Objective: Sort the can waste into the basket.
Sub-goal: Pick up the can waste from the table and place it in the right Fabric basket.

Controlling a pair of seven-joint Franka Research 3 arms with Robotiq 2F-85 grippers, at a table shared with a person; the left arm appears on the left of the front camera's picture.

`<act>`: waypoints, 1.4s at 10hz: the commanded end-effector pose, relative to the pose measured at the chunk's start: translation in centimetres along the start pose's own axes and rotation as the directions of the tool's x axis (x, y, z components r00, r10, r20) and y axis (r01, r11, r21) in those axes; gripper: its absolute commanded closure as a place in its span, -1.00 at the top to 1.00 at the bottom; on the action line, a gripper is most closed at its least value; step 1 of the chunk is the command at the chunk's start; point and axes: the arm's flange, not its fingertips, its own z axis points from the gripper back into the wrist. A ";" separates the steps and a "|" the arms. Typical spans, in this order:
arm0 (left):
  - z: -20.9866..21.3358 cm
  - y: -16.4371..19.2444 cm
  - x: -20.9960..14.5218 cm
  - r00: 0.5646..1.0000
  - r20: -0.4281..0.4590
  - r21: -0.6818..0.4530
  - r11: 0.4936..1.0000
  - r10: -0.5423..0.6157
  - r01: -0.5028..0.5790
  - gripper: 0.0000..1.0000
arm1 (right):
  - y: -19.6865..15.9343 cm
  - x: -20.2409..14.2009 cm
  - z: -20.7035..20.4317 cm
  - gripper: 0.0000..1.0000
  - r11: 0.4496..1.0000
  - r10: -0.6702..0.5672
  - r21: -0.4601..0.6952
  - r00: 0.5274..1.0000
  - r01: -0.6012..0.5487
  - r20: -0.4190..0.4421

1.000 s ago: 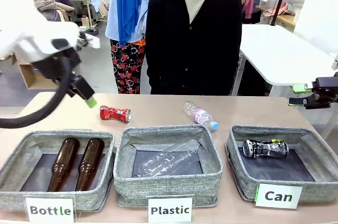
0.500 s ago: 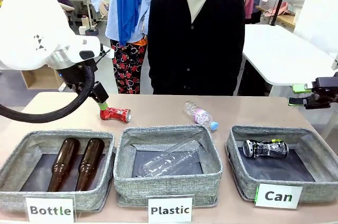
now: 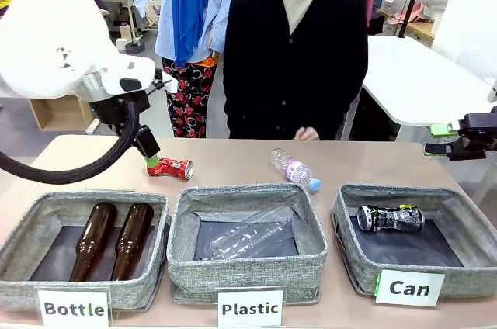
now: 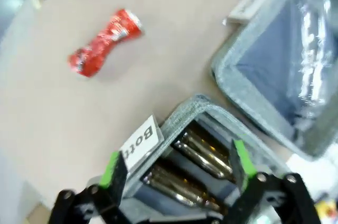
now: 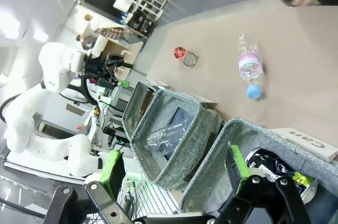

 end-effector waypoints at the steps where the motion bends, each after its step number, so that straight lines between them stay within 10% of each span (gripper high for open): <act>1: -1.0 2.2 2.8 0.938 -0.026 -0.016 0.939 -0.345 0.344 1.00 | 0.1 -0.3 0.0 1.00 1.000 0.021 -0.014 1.000 -0.021 0.001; 3: -3.0 3.4 4.5 0.784 0.032 -0.069 0.782 -0.619 0.620 1.00 | 0.1 -0.3 0.0 1.00 1.000 0.021 -0.014 1.000 -0.021 0.001; 6: -6.5 6.6 6.3 0.650 0.078 -0.025 0.651 -0.756 0.759 1.00 | 0.1 -0.3 0.0 1.00 1.000 0.021 -0.014 1.000 -0.021 0.001; 14: -16.4 14.5 9.2 0.729 -0.037 -0.107 0.728 -0.683 0.677 1.00 | 0.1 -0.3 0.0 1.00 1.000 0.021 -0.014 1.000 -0.021 0.001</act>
